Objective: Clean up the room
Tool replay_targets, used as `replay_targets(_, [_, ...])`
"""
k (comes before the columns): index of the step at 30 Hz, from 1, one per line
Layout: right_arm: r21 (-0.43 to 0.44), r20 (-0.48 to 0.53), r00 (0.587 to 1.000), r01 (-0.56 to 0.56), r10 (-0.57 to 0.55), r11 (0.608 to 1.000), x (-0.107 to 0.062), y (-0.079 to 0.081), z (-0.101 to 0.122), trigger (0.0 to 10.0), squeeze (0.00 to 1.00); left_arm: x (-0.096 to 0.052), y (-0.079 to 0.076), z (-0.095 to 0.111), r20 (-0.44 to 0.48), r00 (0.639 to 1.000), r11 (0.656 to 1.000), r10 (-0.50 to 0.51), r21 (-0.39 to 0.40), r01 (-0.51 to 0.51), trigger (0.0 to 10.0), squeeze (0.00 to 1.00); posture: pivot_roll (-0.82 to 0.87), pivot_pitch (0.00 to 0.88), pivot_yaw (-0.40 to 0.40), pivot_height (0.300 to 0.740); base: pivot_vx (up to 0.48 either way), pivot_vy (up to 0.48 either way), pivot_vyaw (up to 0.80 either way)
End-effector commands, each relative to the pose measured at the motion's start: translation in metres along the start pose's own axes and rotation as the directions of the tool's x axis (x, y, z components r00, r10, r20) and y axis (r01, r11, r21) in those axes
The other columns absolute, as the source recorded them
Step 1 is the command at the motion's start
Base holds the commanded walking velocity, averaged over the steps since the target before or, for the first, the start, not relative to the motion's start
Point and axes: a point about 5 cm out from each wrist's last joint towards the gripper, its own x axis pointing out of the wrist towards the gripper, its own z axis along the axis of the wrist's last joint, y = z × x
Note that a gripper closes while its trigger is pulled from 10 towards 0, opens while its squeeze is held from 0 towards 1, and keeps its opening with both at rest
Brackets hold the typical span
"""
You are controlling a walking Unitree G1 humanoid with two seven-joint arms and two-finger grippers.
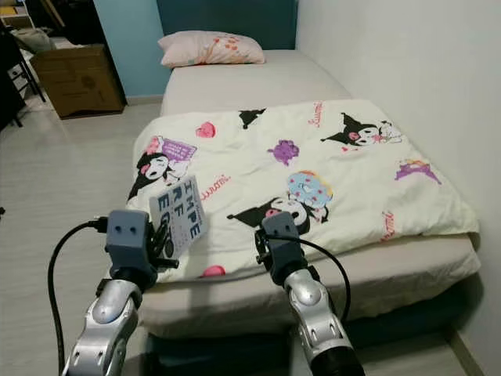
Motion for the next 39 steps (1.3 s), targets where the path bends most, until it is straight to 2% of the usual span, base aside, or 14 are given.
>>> replay_targets(1, [-0.004, -0.009, 1.000, -0.015, 0.015, 1.000, -0.0011, 0.0040, -0.0037, 10.0, 0.00, -0.0005, 0.0030, 0.0101, 0.060, 0.998, 1.000, 0.002, 0.027, -0.004, 10.0, 0.00, -0.04, 0.038, -0.021, 0.602, 0.000, 0.000, 0.00])
replay_targets(10, [0.013, -0.002, 1.000, -0.019, 0.019, 1.000, -0.0015, 0.0045, -0.0040, 10.0, 0.00, -0.0013, 0.0022, 0.0102, 0.067, 0.998, 0.999, -0.008, 0.034, 0.005, 10.0, 0.00, -0.04, 0.029, -0.021, 0.637, 0.000, 0.000, 0.00])
replay_targets(26, [0.027, 0.013, 1.000, -0.022, 0.021, 0.999, -0.0058, 0.0056, -0.0065, 10.0, 0.00, -0.0048, 0.0076, 0.0101, 0.077, 0.997, 0.999, 0.029, 0.034, -0.031, 10.0, 0.00, -0.04, 0.020, -0.008, 0.637, 0.000, 0.000, 0.00])
replay_targets(39, [0.020, 0.020, 1.000, -0.023, 0.022, 1.000, -0.0051, 0.0063, -0.0061, 10.0, 0.00, -0.0050, 0.0060, 0.0105, 0.082, 0.996, 0.999, 0.019, 0.032, -0.022, 10.0, 0.00, -0.04, 0.022, -0.007, 0.637, 0.000, 0.000, 0.00])
